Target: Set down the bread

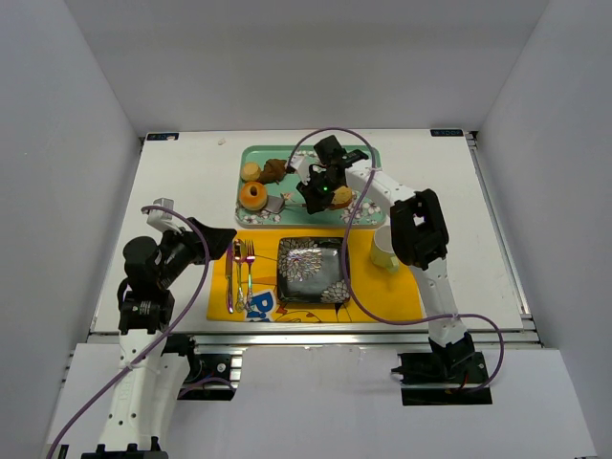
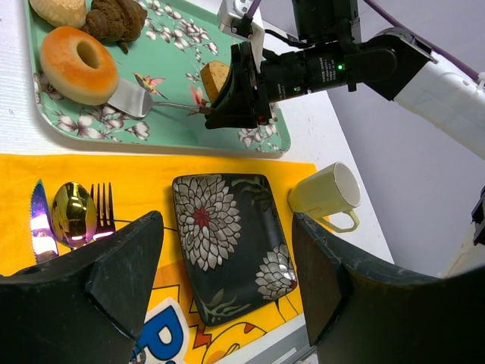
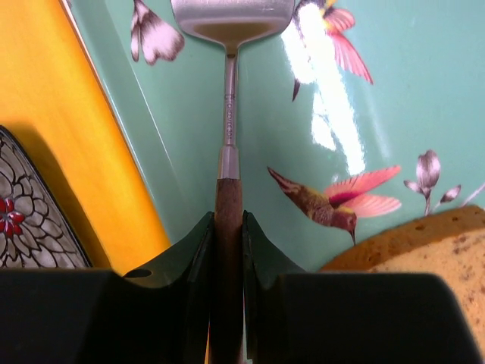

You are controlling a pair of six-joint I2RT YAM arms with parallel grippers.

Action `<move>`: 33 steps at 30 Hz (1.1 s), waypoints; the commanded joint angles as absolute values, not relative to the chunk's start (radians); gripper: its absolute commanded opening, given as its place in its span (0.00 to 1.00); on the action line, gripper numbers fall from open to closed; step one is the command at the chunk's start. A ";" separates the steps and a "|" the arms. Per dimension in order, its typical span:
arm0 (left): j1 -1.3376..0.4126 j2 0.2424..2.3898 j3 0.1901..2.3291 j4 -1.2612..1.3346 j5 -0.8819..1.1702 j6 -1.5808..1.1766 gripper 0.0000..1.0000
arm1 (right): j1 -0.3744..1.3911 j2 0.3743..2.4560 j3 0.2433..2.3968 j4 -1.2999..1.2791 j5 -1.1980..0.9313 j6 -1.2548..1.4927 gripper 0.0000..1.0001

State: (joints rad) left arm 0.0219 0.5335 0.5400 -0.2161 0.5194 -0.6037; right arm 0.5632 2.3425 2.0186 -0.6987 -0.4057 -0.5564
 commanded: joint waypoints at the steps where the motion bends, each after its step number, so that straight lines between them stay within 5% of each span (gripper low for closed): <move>1: 0.017 0.526 0.577 -0.198 0.514 -0.615 0.78 | 0.568 2.312 2.002 -0.625 -0.468 -0.548 0.00; 33: 0.017 0.497 0.568 -0.187 0.520 -0.630 0.78 | 0.514 2.046 1.767 -0.511 -0.583 -0.525 0.00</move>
